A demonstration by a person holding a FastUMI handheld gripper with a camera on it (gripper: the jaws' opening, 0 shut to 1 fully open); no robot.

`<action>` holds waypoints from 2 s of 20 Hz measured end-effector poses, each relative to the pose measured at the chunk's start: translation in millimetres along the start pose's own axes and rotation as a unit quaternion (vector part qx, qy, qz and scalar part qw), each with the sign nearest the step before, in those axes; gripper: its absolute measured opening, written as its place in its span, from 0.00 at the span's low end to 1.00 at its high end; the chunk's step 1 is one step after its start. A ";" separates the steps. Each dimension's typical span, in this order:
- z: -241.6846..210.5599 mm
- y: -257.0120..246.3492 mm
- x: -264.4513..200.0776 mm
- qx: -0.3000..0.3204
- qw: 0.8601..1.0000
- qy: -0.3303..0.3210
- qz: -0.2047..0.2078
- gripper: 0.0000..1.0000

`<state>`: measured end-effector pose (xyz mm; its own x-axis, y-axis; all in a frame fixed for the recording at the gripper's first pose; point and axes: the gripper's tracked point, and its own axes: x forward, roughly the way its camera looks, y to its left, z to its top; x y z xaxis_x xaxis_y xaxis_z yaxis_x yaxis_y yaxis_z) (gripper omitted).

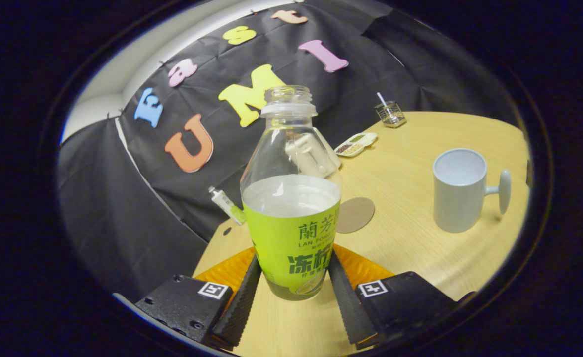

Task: Take the bottle from table, then pour the juice into the cup, finally place the bottle on the coaster

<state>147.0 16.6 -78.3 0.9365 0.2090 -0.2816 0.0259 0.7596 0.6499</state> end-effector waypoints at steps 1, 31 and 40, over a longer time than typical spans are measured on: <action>3.9 4.5 0.1 0.023 1.000 -0.001 0.010 0.80; 78.6 23.6 -2.1 0.449 0.879 -0.019 0.157 0.80; 85.0 27.9 -6.9 0.510 0.842 -0.006 0.176 0.79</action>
<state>171.0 -16.1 1.8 0.9519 0.3007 0.0583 0.0275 -0.2735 0.9615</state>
